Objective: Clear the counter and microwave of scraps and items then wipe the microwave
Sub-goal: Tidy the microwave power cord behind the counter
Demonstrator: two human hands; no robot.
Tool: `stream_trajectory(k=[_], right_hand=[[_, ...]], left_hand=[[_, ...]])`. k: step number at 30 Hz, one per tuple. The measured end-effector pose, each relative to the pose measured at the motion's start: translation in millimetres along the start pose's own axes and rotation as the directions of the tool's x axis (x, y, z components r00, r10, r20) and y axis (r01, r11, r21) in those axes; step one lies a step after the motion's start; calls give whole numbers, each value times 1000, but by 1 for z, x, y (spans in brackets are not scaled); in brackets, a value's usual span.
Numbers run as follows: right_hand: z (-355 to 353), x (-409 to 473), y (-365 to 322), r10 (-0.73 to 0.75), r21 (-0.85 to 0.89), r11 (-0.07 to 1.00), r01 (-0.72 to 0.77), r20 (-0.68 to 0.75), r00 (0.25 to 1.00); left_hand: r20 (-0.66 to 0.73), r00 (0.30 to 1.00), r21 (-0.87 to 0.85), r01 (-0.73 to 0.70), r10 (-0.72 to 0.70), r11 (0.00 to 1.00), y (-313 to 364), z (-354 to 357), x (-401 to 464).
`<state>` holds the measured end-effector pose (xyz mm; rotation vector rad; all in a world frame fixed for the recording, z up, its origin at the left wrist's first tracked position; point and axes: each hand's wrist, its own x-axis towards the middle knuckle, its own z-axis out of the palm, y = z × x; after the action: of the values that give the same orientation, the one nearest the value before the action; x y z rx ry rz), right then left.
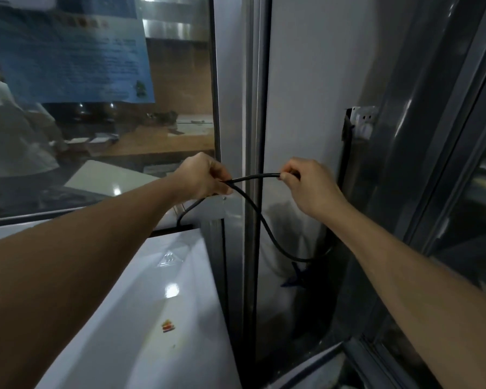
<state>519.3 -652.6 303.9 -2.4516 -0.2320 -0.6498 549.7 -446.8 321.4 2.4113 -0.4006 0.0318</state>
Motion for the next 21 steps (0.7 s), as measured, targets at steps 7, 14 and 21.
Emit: stream_trajectory(k=[7,14,21], right_hand=[[49,-12,-5,-112,-248,956,157,189,976],[73,-2,-5,-3,-166,986,27,145,989],[83,-9,4,-96,-232,962,140,191,977]], left_hand=[[-50,999,84,5,-1,996,2,8,6],[-56,998,125,13,-6,992,-8,13,9],[-57,997,153,52,-44,987,-11,10,4]])
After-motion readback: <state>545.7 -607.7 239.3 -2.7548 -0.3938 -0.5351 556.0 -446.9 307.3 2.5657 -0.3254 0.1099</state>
